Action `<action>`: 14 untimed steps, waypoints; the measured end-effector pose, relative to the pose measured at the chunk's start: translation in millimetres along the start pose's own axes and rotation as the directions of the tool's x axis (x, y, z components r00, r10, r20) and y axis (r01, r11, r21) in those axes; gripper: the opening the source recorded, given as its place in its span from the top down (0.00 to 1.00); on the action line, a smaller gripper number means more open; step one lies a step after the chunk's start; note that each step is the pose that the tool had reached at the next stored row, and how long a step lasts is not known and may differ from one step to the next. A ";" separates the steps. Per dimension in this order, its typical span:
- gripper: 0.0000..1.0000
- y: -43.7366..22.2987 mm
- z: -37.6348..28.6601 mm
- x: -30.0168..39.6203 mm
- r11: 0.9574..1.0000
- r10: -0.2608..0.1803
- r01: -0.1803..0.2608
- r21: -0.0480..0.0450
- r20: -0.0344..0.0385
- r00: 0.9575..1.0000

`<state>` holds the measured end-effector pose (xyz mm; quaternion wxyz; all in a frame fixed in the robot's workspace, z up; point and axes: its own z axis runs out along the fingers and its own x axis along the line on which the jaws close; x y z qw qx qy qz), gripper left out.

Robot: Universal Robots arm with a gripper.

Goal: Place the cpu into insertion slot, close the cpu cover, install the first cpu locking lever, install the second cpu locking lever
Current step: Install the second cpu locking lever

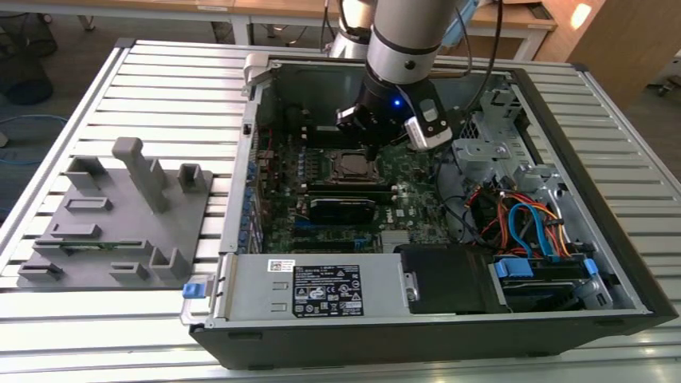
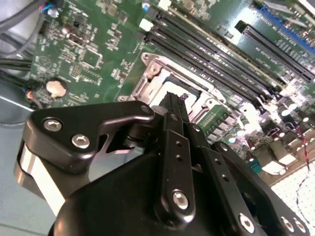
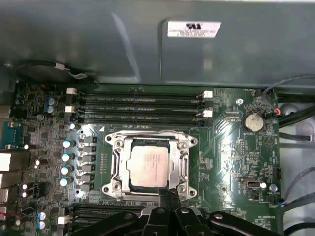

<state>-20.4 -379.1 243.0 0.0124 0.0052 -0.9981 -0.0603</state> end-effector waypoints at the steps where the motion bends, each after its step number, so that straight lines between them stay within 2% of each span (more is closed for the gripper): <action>1: 0.90 -0.5 0.7 1.1 1.000 0.000 0.000 0.000 -0.003 1.000; 3: 0.90 -1.2 1.3 3.9 1.000 0.001 -0.001 0.000 -0.007 1.000; 5: 0.90 -3.7 1.3 6.1 1.000 0.001 -0.001 0.000 -0.007 1.000; 10: 0.90 -16.1 0.2 8.3 1.000 0.001 -0.001 -0.001 -0.007 1.000; 14: 0.90 -20.7 1.8 13.0 1.000 0.001 -0.001 -0.003 -0.010 1.000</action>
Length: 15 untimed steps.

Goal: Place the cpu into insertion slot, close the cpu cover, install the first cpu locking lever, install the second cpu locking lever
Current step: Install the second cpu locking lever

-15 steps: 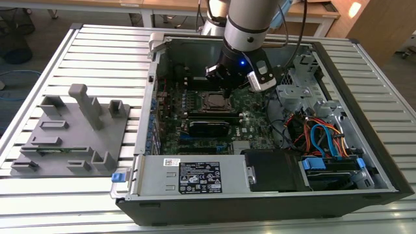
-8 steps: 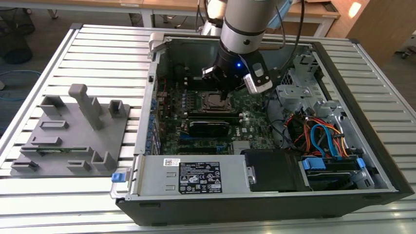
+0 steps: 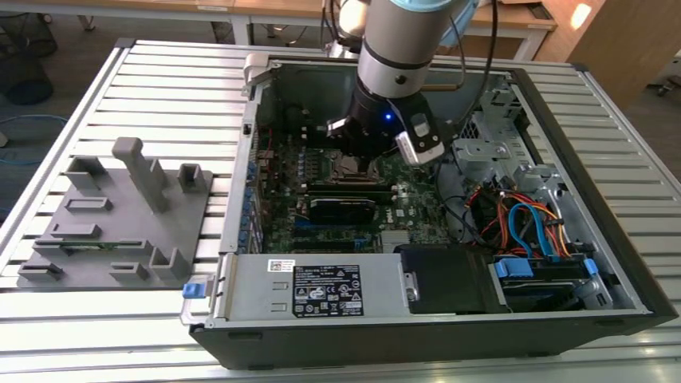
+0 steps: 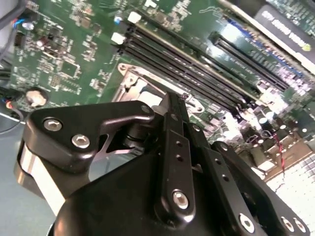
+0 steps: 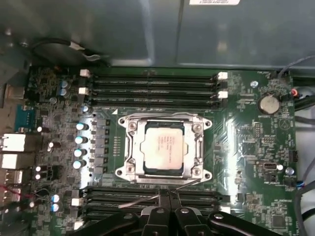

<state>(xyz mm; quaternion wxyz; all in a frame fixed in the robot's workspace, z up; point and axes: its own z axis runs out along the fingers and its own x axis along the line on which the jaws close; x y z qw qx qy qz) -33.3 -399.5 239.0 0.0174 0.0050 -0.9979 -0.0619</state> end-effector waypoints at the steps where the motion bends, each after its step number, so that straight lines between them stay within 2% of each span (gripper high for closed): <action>1: 0.90 -0.8 0.6 1.7 1.000 0.000 0.000 -0.001 -0.001 1.000; 9: 0.90 -3.9 5.1 16.3 1.000 0.001 -0.001 -0.003 -0.010 1.000; 15: 0.90 -4.0 5.7 16.9 1.000 0.001 -0.001 -0.004 -0.010 1.000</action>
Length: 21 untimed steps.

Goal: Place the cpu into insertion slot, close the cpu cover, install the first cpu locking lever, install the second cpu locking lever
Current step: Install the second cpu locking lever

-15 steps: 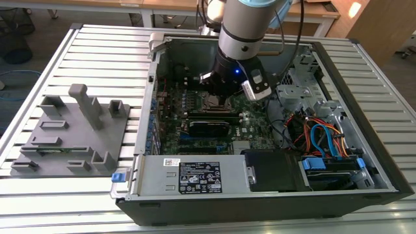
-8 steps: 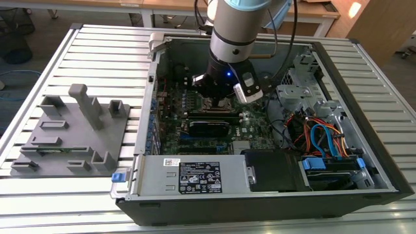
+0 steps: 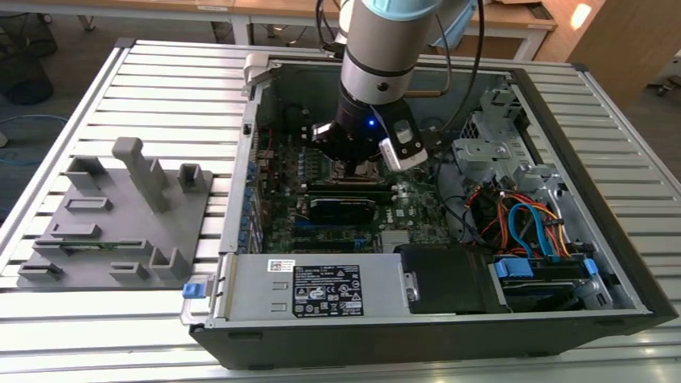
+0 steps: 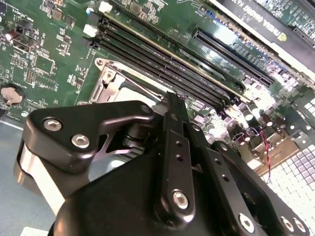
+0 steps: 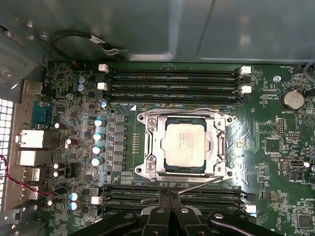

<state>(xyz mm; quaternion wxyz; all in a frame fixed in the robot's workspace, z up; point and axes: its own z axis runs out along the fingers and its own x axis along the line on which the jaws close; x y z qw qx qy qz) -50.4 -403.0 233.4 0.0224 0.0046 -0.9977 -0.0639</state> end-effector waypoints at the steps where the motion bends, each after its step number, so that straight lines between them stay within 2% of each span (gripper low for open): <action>1: 0.90 -0.1 0.3 0.0 1.000 0.000 0.000 0.000 0.000 1.000; 4: 0.90 -1.9 1.4 0.7 1.000 0.000 0.000 -0.002 0.000 1.000; 12: 0.90 -3.4 5.2 12.9 1.000 0.003 -0.003 -0.013 0.001 1.000; 21: 0.90 -5.6 11.9 19.9 1.000 0.005 -0.005 -0.027 0.001 1.000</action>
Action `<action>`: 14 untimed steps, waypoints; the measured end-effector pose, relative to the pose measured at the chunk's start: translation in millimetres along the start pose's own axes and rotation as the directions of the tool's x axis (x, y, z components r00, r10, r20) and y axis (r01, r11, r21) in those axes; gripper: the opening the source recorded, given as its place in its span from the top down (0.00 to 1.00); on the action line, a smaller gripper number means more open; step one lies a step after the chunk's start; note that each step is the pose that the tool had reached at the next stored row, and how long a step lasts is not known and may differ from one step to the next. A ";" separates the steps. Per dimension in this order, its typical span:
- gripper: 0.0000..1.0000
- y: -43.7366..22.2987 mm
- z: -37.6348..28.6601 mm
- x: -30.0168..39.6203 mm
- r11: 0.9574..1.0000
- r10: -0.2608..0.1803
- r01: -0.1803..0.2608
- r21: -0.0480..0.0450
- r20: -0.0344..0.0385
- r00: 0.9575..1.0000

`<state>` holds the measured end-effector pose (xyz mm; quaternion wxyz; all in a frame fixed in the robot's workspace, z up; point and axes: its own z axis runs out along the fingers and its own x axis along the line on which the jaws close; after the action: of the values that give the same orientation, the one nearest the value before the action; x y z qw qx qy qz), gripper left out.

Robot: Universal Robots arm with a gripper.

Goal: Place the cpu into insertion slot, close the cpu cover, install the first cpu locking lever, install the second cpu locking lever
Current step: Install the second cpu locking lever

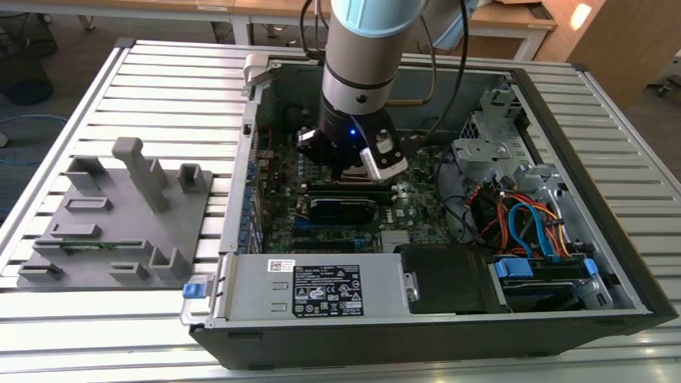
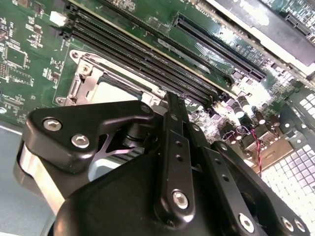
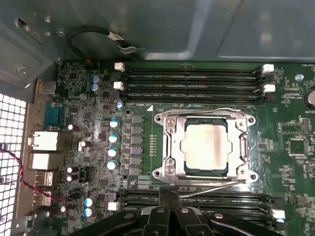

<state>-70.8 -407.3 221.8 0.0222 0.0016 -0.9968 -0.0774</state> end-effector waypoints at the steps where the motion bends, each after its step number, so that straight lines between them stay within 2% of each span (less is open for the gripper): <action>1: 0.90 -0.7 0.4 0.0 1.000 0.000 0.000 -0.002 0.000 1.000; 5: 0.90 -3.8 2.3 -0.1 1.000 0.001 -0.001 -0.008 0.000 1.000; 7: 0.90 -5.2 3.0 -0.1 1.000 0.001 -0.001 -0.016 0.000 1.000; 14: 0.90 -10.7 4.5 0.1 0.999 -0.001 0.001 -0.052 -0.002 1.000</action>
<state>-71.1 -417.2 215.7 0.0230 0.0014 -0.9944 -0.1033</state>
